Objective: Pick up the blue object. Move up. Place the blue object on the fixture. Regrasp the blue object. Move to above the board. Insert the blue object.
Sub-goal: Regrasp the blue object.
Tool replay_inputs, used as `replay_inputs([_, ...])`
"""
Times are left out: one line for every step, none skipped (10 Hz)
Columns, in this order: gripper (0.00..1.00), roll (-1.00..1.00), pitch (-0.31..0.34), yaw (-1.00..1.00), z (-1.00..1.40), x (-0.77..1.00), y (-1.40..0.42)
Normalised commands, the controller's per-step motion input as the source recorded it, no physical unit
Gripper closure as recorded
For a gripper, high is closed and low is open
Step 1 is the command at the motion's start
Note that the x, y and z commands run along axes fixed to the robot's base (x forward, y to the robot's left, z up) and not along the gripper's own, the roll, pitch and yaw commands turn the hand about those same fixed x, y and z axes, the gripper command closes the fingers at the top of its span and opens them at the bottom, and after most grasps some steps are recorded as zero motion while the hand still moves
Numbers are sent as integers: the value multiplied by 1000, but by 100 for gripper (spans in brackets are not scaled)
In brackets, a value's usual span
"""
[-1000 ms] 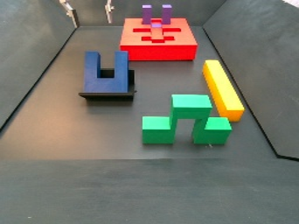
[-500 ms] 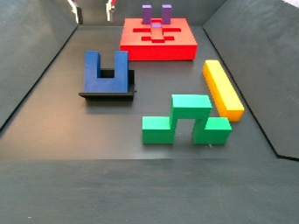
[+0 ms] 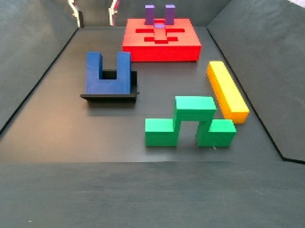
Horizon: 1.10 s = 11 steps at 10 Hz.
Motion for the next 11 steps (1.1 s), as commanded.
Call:
replay_inputs([0, 337, 9, 766, -63, 354, 0])
replay_inputs([0, 351, 0, 757, -51, 334, 0])
replay_inputs([0, 483, 0, 669, -83, 354, 0])
replay_inputs([0, 646, 0, 591, -80, 383, -49])
replay_inputs([0, 711, 0, 540, -89, 414, -54])
replay_inputs([0, 837, 0, 471, -120, 440, -111])
replay_inputs([0, 1000, 86, 286, 0, 509, -146])
replay_inputs([0, 1000, 220, 91, 0, 589, -160])
replay_inputs([0, 1000, 363, 0, 0, 694, -223])
replay_inputs([0, 640, 431, -137, -137, 551, -283])
replay_inputs([0, 77, 249, -240, -97, 440, -214])
